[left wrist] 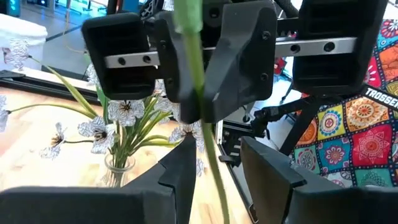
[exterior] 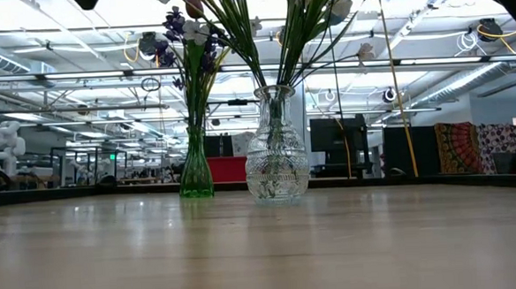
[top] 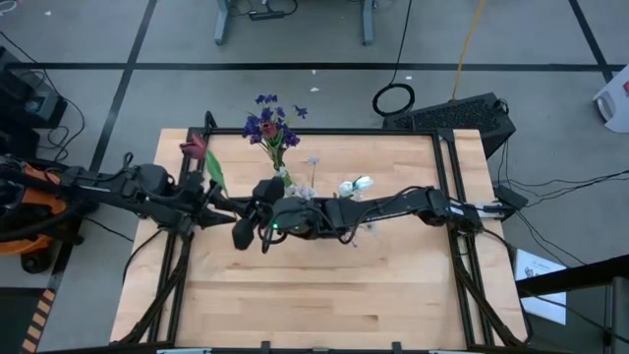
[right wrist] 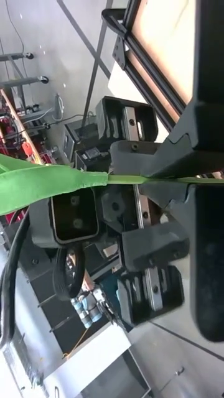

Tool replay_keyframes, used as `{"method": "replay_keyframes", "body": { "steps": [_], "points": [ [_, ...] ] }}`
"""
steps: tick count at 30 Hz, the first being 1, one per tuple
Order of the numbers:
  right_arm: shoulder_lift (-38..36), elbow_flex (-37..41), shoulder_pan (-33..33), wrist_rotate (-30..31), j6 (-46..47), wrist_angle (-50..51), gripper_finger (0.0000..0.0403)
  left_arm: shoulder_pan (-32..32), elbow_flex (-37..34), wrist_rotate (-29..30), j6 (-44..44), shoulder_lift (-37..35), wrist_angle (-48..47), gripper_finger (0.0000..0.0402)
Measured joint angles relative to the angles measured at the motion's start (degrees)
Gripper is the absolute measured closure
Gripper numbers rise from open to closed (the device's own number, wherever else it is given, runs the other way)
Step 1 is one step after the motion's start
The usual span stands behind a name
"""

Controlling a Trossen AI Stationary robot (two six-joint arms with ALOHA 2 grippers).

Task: Sort flowers into vase by color
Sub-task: Put the red flower into the green vase

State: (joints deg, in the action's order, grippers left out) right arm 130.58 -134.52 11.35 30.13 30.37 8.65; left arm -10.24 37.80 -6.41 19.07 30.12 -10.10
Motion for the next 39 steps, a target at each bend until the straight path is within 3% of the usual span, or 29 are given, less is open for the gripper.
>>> {"method": "replay_keyframes", "body": {
  "steps": [6,12,21,28,34,39],
  "points": [
    [0.0,0.0,-0.1,0.0,0.0,0.6,0.0403,0.0,0.0,0.0,-1.7,1.2,1.0,0.0283],
    [-0.1,-0.1,-0.1,-0.2,-0.1,2.8,0.0399,0.9,0.1,1.0,-3.9,0.7,1.5,0.0384],
    [-3.7,0.0,-1.2,-0.1,-0.1,8.5,0.0332,4.1,0.6,4.4,-8.1,0.0,1.1,0.0396],
    [-14.5,-0.1,-2.6,1.8,-0.1,28.6,0.0310,8.8,0.7,7.0,-11.0,0.2,0.0,0.0398],
    [-22.4,0.0,-2.1,7.1,-0.2,49.0,0.0327,14.2,0.7,9.7,-13.5,2.1,0.3,0.0398],
    [-27.2,0.0,0.5,15.5,7.7,67.3,0.0353,18.8,-0.6,10.3,-15.8,7.6,4.4,0.0398]
  ]
}}
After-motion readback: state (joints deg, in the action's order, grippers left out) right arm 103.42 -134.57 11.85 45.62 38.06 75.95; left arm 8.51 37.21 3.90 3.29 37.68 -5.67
